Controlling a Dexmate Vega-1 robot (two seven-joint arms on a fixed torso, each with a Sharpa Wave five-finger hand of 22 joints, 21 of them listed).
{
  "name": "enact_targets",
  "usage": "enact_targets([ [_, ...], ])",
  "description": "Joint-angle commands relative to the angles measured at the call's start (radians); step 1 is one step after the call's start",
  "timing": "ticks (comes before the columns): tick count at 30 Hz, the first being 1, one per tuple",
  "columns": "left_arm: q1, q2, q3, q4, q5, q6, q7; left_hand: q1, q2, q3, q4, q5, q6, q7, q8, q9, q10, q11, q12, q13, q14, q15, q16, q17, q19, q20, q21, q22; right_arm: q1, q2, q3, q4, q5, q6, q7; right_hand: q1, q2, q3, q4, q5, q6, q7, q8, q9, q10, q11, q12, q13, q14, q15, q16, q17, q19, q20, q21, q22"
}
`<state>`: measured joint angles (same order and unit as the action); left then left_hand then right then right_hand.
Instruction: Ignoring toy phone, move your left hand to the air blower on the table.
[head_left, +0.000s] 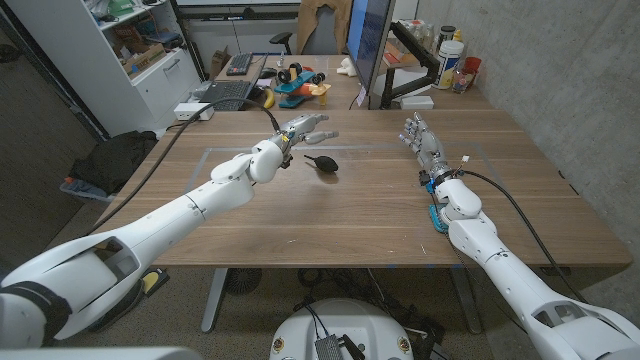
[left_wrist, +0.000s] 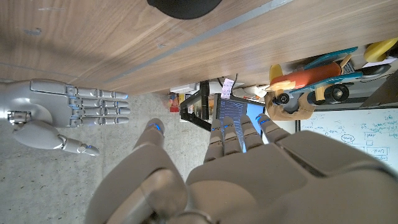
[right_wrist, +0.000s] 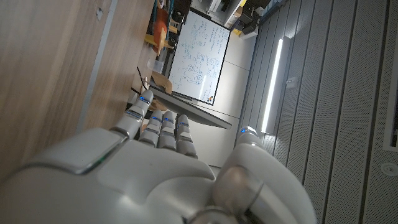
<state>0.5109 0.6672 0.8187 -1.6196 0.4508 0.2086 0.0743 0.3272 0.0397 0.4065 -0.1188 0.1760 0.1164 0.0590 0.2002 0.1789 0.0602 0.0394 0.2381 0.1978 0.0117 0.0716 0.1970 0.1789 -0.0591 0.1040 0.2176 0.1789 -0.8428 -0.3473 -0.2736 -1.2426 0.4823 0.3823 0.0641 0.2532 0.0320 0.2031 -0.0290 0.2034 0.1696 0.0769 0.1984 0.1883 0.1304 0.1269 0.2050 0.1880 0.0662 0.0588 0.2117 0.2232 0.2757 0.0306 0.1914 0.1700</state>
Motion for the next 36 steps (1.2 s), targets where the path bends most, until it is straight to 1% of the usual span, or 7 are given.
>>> enact_targets([
  [1,-0.012,-0.010,0.026,0.021,0.052,-0.001,-0.023,0.009,0.001,0.005,-0.006,0.001,0.009,0.000,0.006,0.005,0.011,-0.002,0.006,0.004,0.006,0.006,0.004,0.003,0.003,-0.006,-0.006,0.004,0.012,0.005,-0.003,0.016,-0.003,-0.003,0.002,-0.005,-0.001,-0.002,-0.002,0.004,0.006,-0.005,0.001,0.002,0.006,0.003,-0.002,0.005,0.005,0.002,0.005,0.002,0.001,0.004,-0.001,0.001],
  [14,-0.022,-0.018,0.047,0.031,0.086,0.005,-0.055,0.012,0.004,0.006,-0.008,0.001,0.013,0.000,0.005,0.005,0.015,0.002,0.006,0.004,0.008,0.006,0.003,0.003,0.004,-0.005,-0.006,0.004,0.017,0.008,-0.005,0.022,-0.005,-0.004,0.003,-0.007,0.000,-0.003,-0.002,0.003,0.006,-0.005,0.001,0.002,0.006,0.003,-0.002,0.005,0.005,0.003,0.004,0.002,0.000,0.007,-0.001,0.001],
  [17,-0.024,-0.019,0.053,0.034,0.092,0.008,-0.065,0.012,0.005,0.006,-0.008,0.001,0.015,0.000,0.005,0.005,0.015,0.003,0.006,0.004,0.010,0.006,0.003,0.003,0.004,-0.005,-0.006,0.004,0.017,0.008,-0.005,0.023,-0.005,-0.006,0.002,-0.008,0.001,-0.003,-0.002,0.003,0.005,-0.004,0.000,0.002,0.006,0.007,-0.002,0.005,0.005,0.003,0.004,0.002,0.000,0.006,-0.001,0.001],
  [24,-0.029,-0.024,0.064,0.041,0.106,0.014,-0.083,0.014,0.006,0.007,-0.009,0.001,0.017,0.001,0.005,0.005,0.015,0.003,0.005,0.004,0.010,0.006,0.002,0.003,0.005,-0.005,-0.007,0.004,0.017,0.011,-0.003,0.030,-0.002,-0.002,0.006,-0.008,0.002,-0.003,-0.003,0.003,0.006,-0.004,0.000,0.002,0.008,0.004,-0.002,0.005,0.006,0.005,0.004,0.002,0.000,0.007,-0.001,0.001],
  [36,-0.033,-0.029,0.079,0.049,0.127,0.020,-0.099,0.017,0.007,0.007,-0.011,0.001,0.019,0.001,0.003,0.005,0.016,0.004,0.003,0.004,0.012,0.006,0.000,0.003,0.005,-0.004,-0.008,0.004,0.015,0.014,-0.002,0.031,0.000,0.001,0.009,-0.009,0.004,-0.004,-0.003,0.003,0.007,-0.002,0.000,0.002,0.008,0.006,-0.002,0.005,0.008,0.007,0.005,0.002,0.000,0.007,-0.001,0.001],
])
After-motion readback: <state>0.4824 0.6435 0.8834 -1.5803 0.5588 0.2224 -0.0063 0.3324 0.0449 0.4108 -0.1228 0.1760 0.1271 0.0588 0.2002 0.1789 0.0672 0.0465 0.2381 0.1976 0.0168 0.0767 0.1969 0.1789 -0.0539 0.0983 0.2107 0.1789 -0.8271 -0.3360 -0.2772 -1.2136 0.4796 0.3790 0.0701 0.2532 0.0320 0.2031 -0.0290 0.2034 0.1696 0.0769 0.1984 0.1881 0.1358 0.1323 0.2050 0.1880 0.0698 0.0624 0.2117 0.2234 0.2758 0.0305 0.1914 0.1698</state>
